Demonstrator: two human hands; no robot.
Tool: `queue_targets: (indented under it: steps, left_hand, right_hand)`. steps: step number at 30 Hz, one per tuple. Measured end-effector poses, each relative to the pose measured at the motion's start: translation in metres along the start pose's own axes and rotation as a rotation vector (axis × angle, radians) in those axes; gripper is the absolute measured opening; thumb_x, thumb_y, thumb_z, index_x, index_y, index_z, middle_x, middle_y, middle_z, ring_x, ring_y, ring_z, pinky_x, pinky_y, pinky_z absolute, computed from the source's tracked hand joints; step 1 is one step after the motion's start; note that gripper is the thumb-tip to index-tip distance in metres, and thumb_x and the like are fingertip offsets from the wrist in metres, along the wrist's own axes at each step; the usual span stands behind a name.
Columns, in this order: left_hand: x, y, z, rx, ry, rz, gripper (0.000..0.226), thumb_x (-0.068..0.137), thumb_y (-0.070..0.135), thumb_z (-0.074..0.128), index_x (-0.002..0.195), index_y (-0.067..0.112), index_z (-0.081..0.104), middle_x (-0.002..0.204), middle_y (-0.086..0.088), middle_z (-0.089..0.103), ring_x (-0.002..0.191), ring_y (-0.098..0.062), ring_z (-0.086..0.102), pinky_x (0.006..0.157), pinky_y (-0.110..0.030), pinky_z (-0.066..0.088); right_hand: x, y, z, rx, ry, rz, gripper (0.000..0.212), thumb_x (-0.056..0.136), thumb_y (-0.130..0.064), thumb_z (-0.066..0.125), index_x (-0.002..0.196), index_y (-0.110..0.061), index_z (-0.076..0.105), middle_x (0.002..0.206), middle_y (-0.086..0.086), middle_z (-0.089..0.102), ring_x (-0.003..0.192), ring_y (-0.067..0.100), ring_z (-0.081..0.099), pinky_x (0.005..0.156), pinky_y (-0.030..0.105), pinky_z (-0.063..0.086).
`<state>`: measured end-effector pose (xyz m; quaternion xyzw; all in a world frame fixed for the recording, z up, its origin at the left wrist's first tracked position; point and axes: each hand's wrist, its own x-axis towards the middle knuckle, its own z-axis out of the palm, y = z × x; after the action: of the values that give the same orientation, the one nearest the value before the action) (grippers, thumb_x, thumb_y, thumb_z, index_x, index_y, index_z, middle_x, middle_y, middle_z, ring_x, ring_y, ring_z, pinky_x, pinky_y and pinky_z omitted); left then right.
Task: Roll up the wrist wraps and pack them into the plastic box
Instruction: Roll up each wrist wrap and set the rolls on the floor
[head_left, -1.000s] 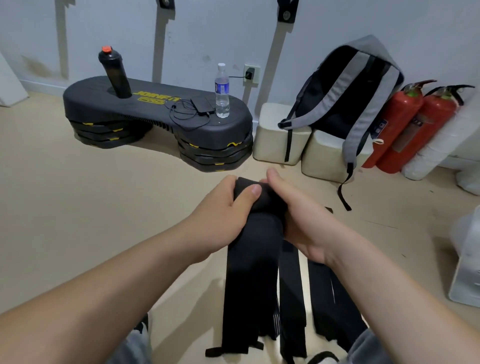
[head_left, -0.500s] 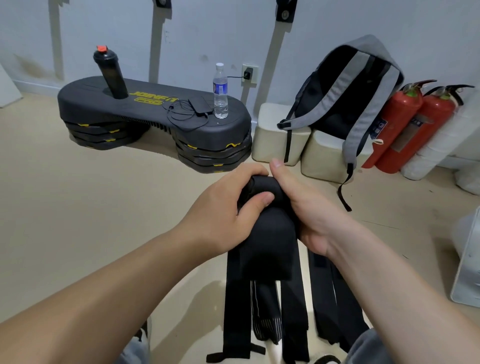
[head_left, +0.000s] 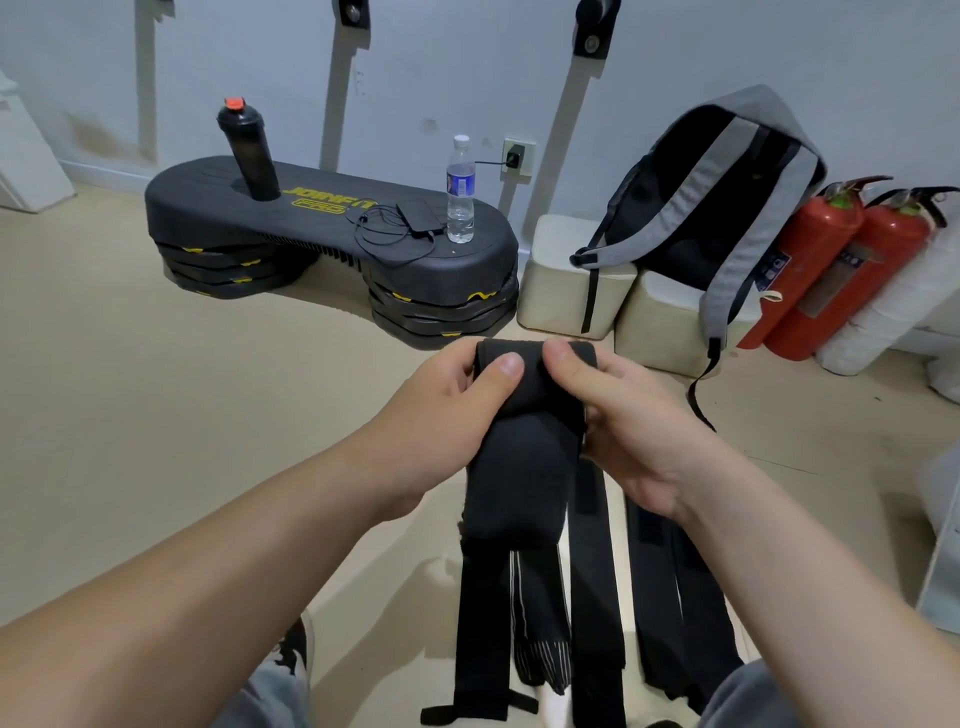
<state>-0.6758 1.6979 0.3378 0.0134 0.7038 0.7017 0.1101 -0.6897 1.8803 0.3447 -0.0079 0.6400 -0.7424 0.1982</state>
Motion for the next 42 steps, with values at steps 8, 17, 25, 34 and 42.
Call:
queue_targets:
  steps: [8,17,25,34,42]
  left_hand:
    - [-0.003,0.006,-0.013,0.032,-0.042,0.042,0.027,0.111,0.024,0.054,0.136,0.029,0.061,0.128,0.001,0.073,0.120,-0.016,0.070,0.098,-0.038,0.060]
    - [-0.004,0.011,-0.008,-0.068,-0.050,-0.271,0.055,0.106,0.066,0.039,0.130,0.027,0.070,0.119,0.003,0.080,0.111,-0.017,0.077,0.101,-0.046,0.060]
    - [-0.002,0.001,0.005,-0.095,0.188,-0.120,0.044,0.100,0.060,0.062,0.118,0.021,0.067,0.116,0.001,0.078,0.107,-0.015,0.076,0.099,-0.045,0.061]
    - [-0.004,-0.003,0.021,-0.157,0.293,-0.149,0.036,0.100,0.066,0.055,0.115,0.034,0.060,0.117,0.007,0.072,0.108,-0.012,0.072,0.095,-0.042,0.061]
    - [-0.007,-0.006,0.020,-0.243,0.168,-0.216,0.051,0.101,0.070,0.048,0.129,0.028,0.057,0.126,0.002,0.073,0.114,-0.014,0.073,0.097,-0.040,0.058]
  right_hand:
    - [0.000,-0.001,0.005,0.065,-0.041,-0.028,0.045,0.099,-0.037,0.061,0.129,-0.004,0.070,0.123,0.020,0.075,0.115,0.030,0.073,0.100,0.041,0.060]
    - [0.002,0.015,0.005,-0.265,-0.010,-0.255,0.035,0.099,0.004,0.065,0.130,-0.012,0.064,0.119,0.005,0.072,0.109,0.009,0.067,0.097,0.028,0.056]
    - [0.007,0.017,0.015,-0.119,0.068,-0.063,0.047,0.098,-0.051,0.068,0.140,-0.031,0.060,0.134,-0.002,0.071,0.124,0.014,0.069,0.109,0.043,0.053]
    - [0.006,0.024,0.031,-0.102,0.118,-0.035,0.038,0.104,-0.057,0.052,0.134,-0.034,0.057,0.127,-0.012,0.073,0.116,0.004,0.070,0.103,0.035,0.055]
    - [0.001,0.019,0.025,-0.224,0.148,-0.074,0.038,0.102,-0.062,0.050,0.126,-0.033,0.056,0.119,-0.015,0.071,0.102,-0.009,0.068,0.077,0.013,0.054]
